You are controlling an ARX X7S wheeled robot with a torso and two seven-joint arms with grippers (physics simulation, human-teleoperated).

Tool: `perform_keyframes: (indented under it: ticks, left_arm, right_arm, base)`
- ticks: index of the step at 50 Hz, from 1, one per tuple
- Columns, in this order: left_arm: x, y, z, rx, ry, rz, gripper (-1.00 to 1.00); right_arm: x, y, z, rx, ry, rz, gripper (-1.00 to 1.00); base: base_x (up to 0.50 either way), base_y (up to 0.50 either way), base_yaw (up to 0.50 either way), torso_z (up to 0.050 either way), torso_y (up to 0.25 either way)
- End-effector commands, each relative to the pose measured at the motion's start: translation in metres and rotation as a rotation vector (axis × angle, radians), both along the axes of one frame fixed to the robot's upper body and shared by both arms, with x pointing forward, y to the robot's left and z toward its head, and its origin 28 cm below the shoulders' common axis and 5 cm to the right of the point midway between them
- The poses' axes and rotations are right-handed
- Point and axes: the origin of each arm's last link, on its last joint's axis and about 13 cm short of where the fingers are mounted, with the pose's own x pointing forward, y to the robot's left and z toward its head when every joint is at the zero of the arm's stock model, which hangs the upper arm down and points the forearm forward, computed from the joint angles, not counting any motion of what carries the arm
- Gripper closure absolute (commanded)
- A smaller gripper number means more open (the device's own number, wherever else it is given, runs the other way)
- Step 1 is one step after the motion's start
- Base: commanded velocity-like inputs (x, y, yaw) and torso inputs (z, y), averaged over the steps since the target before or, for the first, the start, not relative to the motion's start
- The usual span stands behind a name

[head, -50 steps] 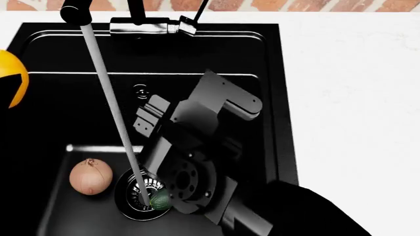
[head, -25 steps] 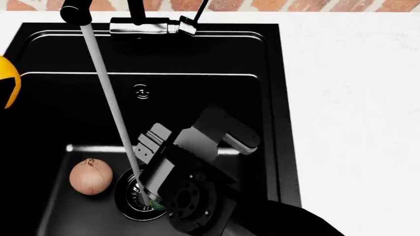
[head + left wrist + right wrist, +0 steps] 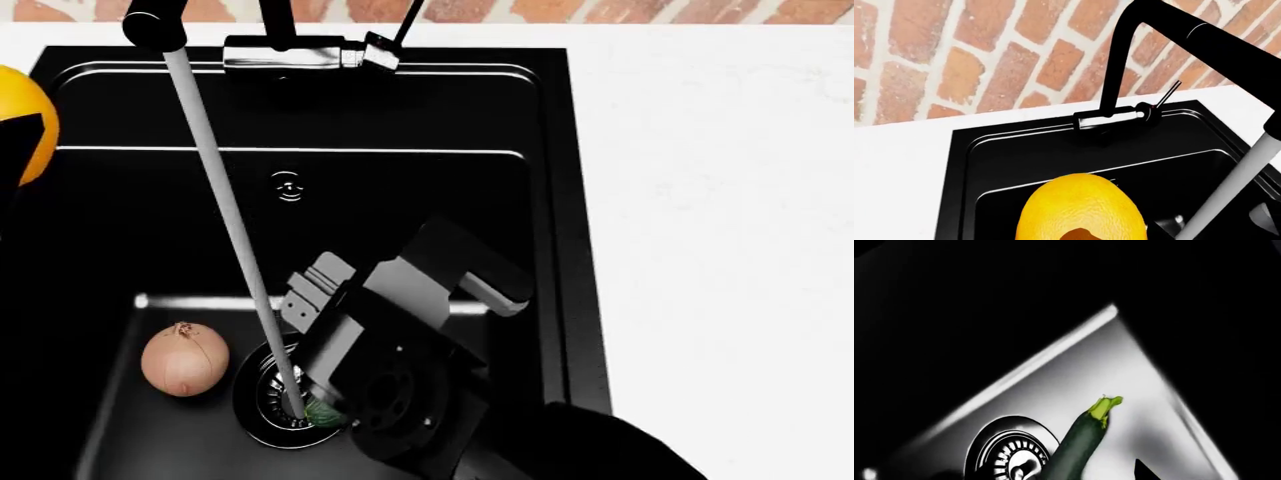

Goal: Pick the oranges and zucchinis from the sink and place them in one bowl. Place the onion in the other bowl. Then turn off the sink faucet.

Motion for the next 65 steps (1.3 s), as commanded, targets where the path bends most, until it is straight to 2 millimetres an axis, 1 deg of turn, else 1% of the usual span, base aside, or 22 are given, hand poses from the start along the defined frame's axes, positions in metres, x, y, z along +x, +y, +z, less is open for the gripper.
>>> perform_keyframes:
  ticks: [1, 4, 12, 16, 25, 39, 57, 59, 65]
  left_arm:
    - [0.002, -0.003, 0.003, -0.016, -0.021, -0.012, 1.0]
    - [0.001, -0.003, 0.003, -0.016, -0.021, -0.013, 1.0]
    - [0.002, -0.003, -0.001, -0.018, -0.016, -0.011, 1.0]
    - [0.003, -0.001, -0.001, -0.02, -0.02, -0.01, 1.0]
    - [0.004, -0.004, -0.001, -0.022, -0.026, -0.012, 1.0]
    - [0.005, -0.001, -0.001, -0.029, -0.027, -0.007, 1.0]
    - [0.006, 0.001, -0.003, -0.024, -0.031, -0.004, 1.0]
    - [0.005, 0.001, -0.003, -0.027, -0.029, -0.004, 1.0]
    - [0.006, 0.003, -0.004, -0.029, -0.024, -0.001, 1.0]
  right_arm:
    - [-0.001, 0.001, 0.002, 0.026, 0.026, 0.019, -1.0]
    - [-0.001, 0.001, 0.003, 0.042, 0.026, 0.028, -1.0]
    - [0.002, -0.001, 0.014, 0.006, -0.01, 0.088, -1.0]
    - [0.005, -0.003, 0.019, -0.002, -0.022, 0.082, -1.0]
    - [0.006, -0.004, 0.018, -0.005, -0.018, 0.07, -1.0]
    - [0.004, -0.003, 0.019, -0.038, -0.031, 0.087, -1.0]
    - [0.003, -0.003, 0.015, 0.021, -0.011, 0.107, -1.0]
    - [0.004, -0.003, 0.017, 0.048, -0.018, 0.117, -1.0]
    - [0.005, -0.004, 0.016, 0.056, -0.024, 0.11, -1.0]
  base:
    - [0.0, 0.0, 0.0, 0.0, 0.0]
    - [0.0, 0.0, 0.0, 0.0, 0.0]
    - [0.0, 0.0, 0.0, 0.0, 0.0]
    - [0.0, 0.0, 0.0, 0.0, 0.0]
    - [0.0, 0.0, 0.0, 0.006, -0.137]
    - [0.0, 0.0, 0.0, 0.008, -0.166]
    - [0.0, 0.0, 0.0, 0.008, -0.112]
    - [0.0, 0.0, 0.0, 0.008, -0.18]
    - [0.0, 0.0, 0.0, 0.008, -0.179]
